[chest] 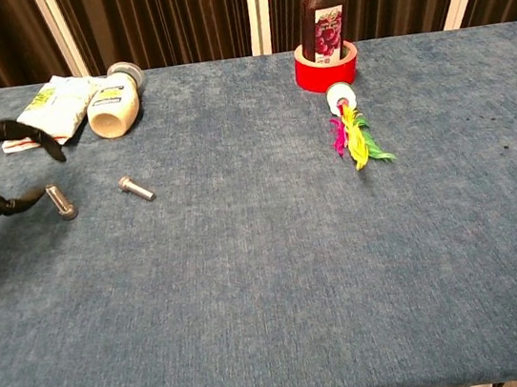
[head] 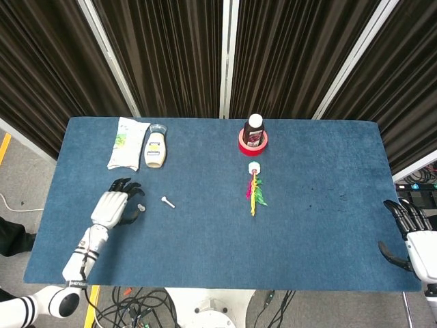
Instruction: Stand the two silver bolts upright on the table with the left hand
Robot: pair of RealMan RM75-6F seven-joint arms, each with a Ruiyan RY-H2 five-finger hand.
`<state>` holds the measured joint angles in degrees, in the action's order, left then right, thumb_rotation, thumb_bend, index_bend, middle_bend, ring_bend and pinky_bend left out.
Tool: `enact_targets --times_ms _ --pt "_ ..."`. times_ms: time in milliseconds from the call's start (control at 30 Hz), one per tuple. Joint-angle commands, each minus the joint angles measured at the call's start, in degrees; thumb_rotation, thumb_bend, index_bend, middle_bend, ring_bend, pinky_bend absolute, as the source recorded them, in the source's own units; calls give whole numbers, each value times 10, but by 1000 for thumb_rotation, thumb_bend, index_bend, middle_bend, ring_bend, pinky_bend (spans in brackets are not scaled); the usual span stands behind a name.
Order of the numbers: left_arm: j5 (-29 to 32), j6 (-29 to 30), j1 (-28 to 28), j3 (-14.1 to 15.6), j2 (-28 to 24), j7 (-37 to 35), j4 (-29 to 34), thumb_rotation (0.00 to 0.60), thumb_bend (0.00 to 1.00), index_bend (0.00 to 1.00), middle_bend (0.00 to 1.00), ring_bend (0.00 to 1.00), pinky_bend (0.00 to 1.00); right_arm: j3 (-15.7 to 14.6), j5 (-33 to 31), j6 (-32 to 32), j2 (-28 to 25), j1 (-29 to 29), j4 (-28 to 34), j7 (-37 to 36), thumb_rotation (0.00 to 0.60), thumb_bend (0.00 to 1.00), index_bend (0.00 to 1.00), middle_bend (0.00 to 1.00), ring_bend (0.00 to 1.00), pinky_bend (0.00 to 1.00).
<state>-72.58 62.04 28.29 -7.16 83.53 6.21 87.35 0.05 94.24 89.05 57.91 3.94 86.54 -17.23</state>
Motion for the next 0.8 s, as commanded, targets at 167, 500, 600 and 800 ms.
enact_targets --times_ms 167,500,600,800 --pt "-37 -15 44 -12 -6 47 21 600 353 359 183 35 0 -1 0 3 1 -3 -5 -5 600 246 40 99 0 0" --pt "-31 -92 130 -23 58 142 -67 600 290 418 183 35 0 -2 -5 10 -1 -11 -9 -10 600 247 40 99 0 0" --pt "-18 -108 144 -20 68 173 -91 600 290 428 183 35 0 -2 -6 9 -1 -12 -10 -10 600 246 40 99 0 0" --pt "10 -130 153 -12 60 199 -85 600 290 426 183 35 0 -1 -9 5 0 -11 -11 -10 600 246 40 99 0 0"
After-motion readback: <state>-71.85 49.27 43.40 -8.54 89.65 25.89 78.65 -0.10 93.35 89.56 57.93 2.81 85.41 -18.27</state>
